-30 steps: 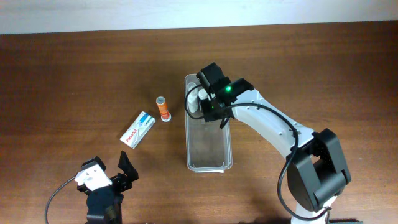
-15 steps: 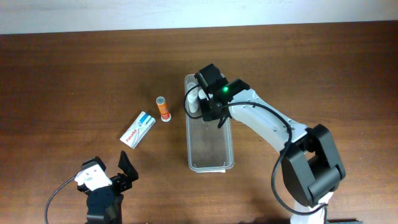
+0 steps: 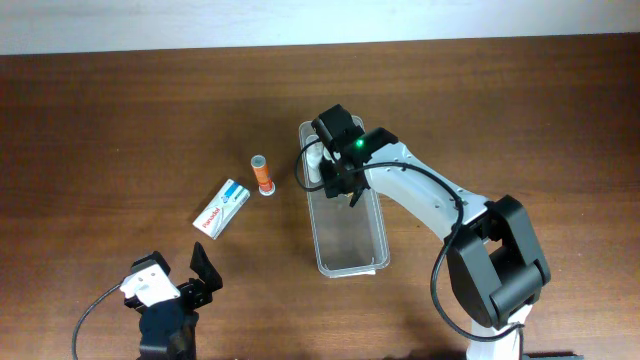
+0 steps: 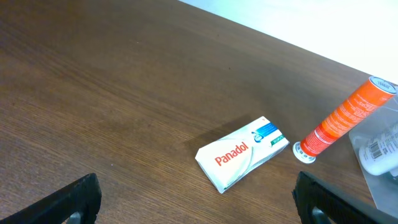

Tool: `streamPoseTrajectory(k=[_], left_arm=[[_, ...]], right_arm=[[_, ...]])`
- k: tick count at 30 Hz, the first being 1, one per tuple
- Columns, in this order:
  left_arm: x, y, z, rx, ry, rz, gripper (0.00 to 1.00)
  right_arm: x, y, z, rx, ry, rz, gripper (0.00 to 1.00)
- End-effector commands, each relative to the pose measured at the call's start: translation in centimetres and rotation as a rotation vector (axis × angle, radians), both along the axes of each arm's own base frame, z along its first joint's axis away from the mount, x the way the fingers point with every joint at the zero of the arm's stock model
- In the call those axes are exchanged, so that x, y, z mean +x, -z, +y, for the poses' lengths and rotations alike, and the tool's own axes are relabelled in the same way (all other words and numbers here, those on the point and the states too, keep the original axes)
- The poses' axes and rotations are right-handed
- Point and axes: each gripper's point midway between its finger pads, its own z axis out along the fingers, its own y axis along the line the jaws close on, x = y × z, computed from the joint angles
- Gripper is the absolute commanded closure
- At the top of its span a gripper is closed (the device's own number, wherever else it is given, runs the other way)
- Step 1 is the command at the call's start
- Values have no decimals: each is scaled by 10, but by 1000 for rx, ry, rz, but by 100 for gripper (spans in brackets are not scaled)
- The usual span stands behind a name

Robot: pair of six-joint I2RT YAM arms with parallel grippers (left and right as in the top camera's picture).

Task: Pack container
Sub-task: 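Carry the balm jar into the container and lower it, then release the jar and raise right gripper away from container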

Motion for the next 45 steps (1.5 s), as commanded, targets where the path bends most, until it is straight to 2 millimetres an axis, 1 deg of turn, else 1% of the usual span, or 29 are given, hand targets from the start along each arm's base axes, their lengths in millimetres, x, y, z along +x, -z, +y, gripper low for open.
streamPoseTrajectory(k=[1,4,5,8,10,12,15,16,17,18,19,20,21,26,28,29,31,33,37,42,45], left_arm=[[0,0,0,6,5,-3,1],[0,0,0,6,5,-3,1],[0,0,0,6,5,-3,1],[0,0,0,6,5,-3,1],[0,0,0,6,5,-3,1],[0,0,0,6,5,-3,1],[0,0,0,6,5,-3,1],[0,0,0,6,5,-3,1],[0,0,0,6,5,-3,1],[0,0,0,6,5,-3,1],[0,0,0,6,5,-3,0],[0,0,0,6,5,-3,1],[0,0,0,6,5,-3,1],[0,0,0,6,5,-3,0],[0,0,0,6,5,-3,1],[0,0,0,6,5,-3,1],[0,0,0,6,5,-3,1],[0,0,0,6,5,-3,1],[0,0,0,6,5,-3,0],[0,0,0,6,5,-3,1],[0,0,0,6,5,-3,1]], right_arm=[[11,-32,4,12,-1,-66,39],[8,-60,3,22,-1,-81,39],[6,-73,2,25,-1,-84,39],[-4,-102,1,30,-13,-89,39],[-12,-121,7,42,-33,-96,39],[-23,-140,18,56,-68,-113,39],[-33,-151,40,78,-122,-139,39],[-36,-153,52,91,-146,-153,39],[-38,-153,60,98,-163,-161,39],[-40,-152,72,108,-188,-171,42],[-41,-151,80,115,-206,-180,46],[-41,-145,100,122,-262,-204,46],[-38,-141,105,116,-265,-218,46],[-18,-125,119,115,-256,-260,45],[-12,-117,126,124,-289,-264,45],[-10,-113,131,129,-302,-266,42],[-6,-106,134,123,-318,-270,41],[-4,-103,136,117,-326,-274,37],[-2,-103,139,127,-327,-282,36],[2,-107,150,175,-336,-306,36],[7,-103,154,186,-325,-314,36]])
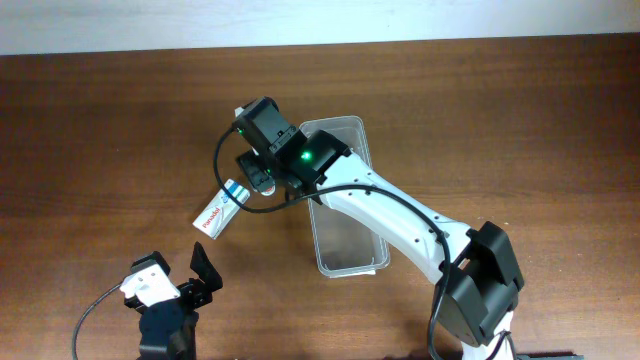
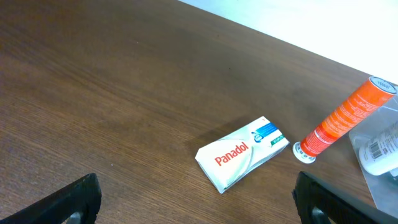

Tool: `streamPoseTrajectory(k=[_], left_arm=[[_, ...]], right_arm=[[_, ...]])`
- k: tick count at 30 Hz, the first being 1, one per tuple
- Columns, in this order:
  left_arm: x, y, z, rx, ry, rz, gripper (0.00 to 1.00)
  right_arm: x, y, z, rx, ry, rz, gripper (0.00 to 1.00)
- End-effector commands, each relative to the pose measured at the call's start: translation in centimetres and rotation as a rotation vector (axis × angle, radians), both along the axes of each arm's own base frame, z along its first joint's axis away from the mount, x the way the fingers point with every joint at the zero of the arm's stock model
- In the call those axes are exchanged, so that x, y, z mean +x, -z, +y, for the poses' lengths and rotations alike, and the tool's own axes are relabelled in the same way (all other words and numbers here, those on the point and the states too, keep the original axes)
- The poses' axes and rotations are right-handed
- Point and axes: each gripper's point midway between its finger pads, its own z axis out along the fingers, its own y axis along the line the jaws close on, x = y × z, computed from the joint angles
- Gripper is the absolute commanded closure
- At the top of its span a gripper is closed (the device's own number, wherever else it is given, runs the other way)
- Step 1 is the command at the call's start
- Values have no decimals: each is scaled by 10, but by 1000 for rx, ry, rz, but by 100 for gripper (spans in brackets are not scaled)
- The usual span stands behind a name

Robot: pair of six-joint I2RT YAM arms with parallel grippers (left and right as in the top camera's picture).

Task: Pack container
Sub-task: 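Release the jar and raise right gripper away from container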

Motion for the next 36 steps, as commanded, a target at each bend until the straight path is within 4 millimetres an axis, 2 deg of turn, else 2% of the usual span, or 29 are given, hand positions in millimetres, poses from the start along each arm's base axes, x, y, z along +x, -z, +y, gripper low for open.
streamPoseTrajectory(k=[1,6,8,19,23,25,28,36], left_arm=[[0,0,0,6,5,-3,1],[0,0,0,6,5,-3,0],[0,0,0,6,5,-3,1],[0,0,0,6,5,-3,1],[0,0,0,6,5,-3,0],[0,0,0,6,5,-3,0],[0,0,0,6,5,-3,1],[0,0,0,6,5,-3,1]], right_arm=[[5,12,5,1,-2,11,36],[5,20,5,-13,-2,23,36],[7,14,2,-10,7,10,31],[6,-47,-21,51,37,-53,30],[5,-70,-29,98,37,-71,26],[0,-70,-23,124,7,-46,27],[-1,-57,-18,114,-5,-19,27],[11,-3,-5,63,-6,37,27]])
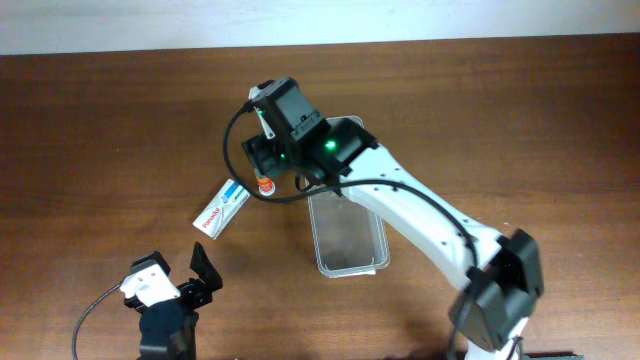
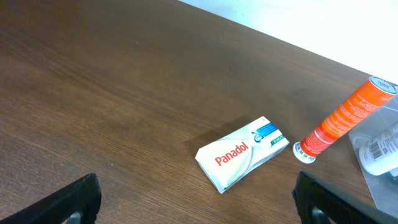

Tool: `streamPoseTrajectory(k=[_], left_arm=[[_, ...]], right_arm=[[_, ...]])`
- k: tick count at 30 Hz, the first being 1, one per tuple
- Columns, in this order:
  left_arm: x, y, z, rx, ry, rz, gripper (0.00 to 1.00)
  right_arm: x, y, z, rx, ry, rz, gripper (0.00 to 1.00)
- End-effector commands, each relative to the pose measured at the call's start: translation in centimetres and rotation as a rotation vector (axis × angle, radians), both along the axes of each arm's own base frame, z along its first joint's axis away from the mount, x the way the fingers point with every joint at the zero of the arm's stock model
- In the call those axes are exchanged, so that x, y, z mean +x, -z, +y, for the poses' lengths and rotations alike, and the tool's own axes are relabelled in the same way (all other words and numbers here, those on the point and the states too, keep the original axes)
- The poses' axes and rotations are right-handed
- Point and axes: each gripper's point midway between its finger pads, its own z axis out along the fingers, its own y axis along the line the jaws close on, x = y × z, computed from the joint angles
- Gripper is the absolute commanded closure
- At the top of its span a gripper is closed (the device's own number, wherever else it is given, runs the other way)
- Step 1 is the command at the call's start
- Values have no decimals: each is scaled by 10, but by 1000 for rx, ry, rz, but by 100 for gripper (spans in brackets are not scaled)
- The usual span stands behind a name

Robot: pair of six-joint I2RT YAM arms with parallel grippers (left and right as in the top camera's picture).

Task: Pack container
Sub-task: 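Release the jar and raise right gripper away from container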

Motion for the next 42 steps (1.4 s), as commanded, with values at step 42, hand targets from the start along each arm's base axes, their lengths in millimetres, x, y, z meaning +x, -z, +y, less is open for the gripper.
streamPoseTrajectory(k=[42], left_arm=[[0,0,0,6,5,-3,0]], right_arm=[[0,38,19,-62,-27,13,51]])
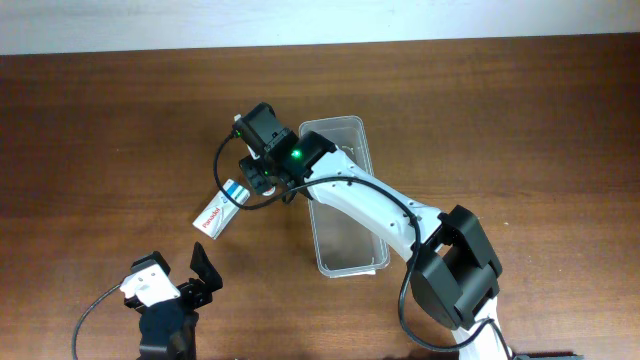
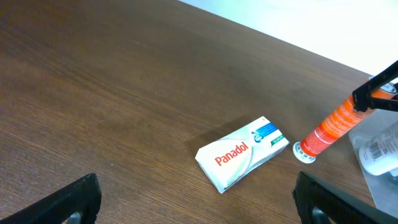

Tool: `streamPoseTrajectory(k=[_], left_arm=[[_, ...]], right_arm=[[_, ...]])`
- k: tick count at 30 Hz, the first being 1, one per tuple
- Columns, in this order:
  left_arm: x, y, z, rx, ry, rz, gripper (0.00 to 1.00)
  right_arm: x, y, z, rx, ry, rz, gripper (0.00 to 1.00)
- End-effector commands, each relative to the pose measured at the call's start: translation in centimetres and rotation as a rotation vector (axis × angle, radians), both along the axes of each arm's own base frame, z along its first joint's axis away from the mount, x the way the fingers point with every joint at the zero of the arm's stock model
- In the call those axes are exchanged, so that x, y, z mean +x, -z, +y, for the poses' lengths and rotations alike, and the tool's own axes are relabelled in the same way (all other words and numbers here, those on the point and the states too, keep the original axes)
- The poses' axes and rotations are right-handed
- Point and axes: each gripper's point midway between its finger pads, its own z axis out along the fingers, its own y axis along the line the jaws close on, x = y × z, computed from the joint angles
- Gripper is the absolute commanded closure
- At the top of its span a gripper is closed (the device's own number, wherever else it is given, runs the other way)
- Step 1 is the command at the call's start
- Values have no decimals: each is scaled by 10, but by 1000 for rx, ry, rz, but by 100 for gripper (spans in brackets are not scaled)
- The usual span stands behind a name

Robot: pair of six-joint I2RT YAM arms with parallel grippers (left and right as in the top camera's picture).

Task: Pack container
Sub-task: 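Release the jar and raise right gripper away from container, then move left gripper toward the orange effervescent tube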

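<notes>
An orange tube (image 2: 336,122) lies on the table just left of the clear container (image 1: 350,235). My right gripper (image 1: 264,180) is down at the tube's capped far end. It is open, with one dark finger (image 2: 373,87) on each side of the tube. The overhead view hides the tube under this gripper. A white Panadol box (image 1: 222,208) lies flat to the tube's left. A white bottle (image 2: 380,152) lies inside the container. My left gripper (image 2: 196,199) rests open at the near left, holding nothing.
The right arm (image 1: 380,205) stretches across the container's far half. The table's back edge (image 1: 320,45) runs along the top of the overhead view.
My right gripper has come down and slightly left onto the orange tube, and its fingers now show in the left wrist view. The tube, the box and my left gripper have not moved.
My right gripper was first at the container's far end beside the white bottle. Then it stood left of the container, above the tube and box. After that it hovered higher over the tube, and now it straddles the tube's cap end.
</notes>
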Motion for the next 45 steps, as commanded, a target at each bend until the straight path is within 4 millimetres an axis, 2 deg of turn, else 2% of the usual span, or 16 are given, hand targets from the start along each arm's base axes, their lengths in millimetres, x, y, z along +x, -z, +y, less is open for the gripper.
streamPoseTrajectory(k=[1,4,7,11,12,16,19,20,23,24,27,30,32,35,38,45], left_arm=[[0,0,0,6,5,-3,0],[0,0,0,6,5,-3,1],[0,0,0,7,3,-3,1],[0,0,-1,-1,7,-6,1],[2,-2,-4,-24,16,-17,0],[5,-6,-11,-62,45,-44,1],[11,-25,-13,-73,57,-126,1],[13,-33,-14,-76,62,-157,1],[15,-48,-18,-79,86,-200,1],[15,-52,-18,-79,87,-199,1],[16,-68,-24,-66,126,-190,0],[22,-96,-31,-45,174,-170,1],[30,-115,-35,-42,188,-121,1],[48,-138,-41,-1,231,-6,1],[74,-158,-55,48,319,143,1],[137,-182,-77,14,410,350,1]], right_arm=[[1,-49,-4,47,3,-79,51],[-2,-77,-6,78,-7,-121,51],[-6,-92,-12,80,-15,-137,51],[-7,-109,-34,87,35,-126,51],[-5,-114,-43,95,66,-120,45],[9,-146,-95,137,212,-122,34],[19,-170,-150,170,348,-131,24],[23,-179,-175,182,414,-132,21],[25,-195,-230,202,526,-133,12],[25,-199,-250,212,563,-126,9],[23,-203,-289,222,642,-113,0],[24,-198,-329,204,738,-95,1],[22,-192,-347,191,783,-75,2],[19,-187,-364,178,828,-54,2],[17,-186,-374,173,852,-46,1],[17,-185,-374,172,852,-46,2]])
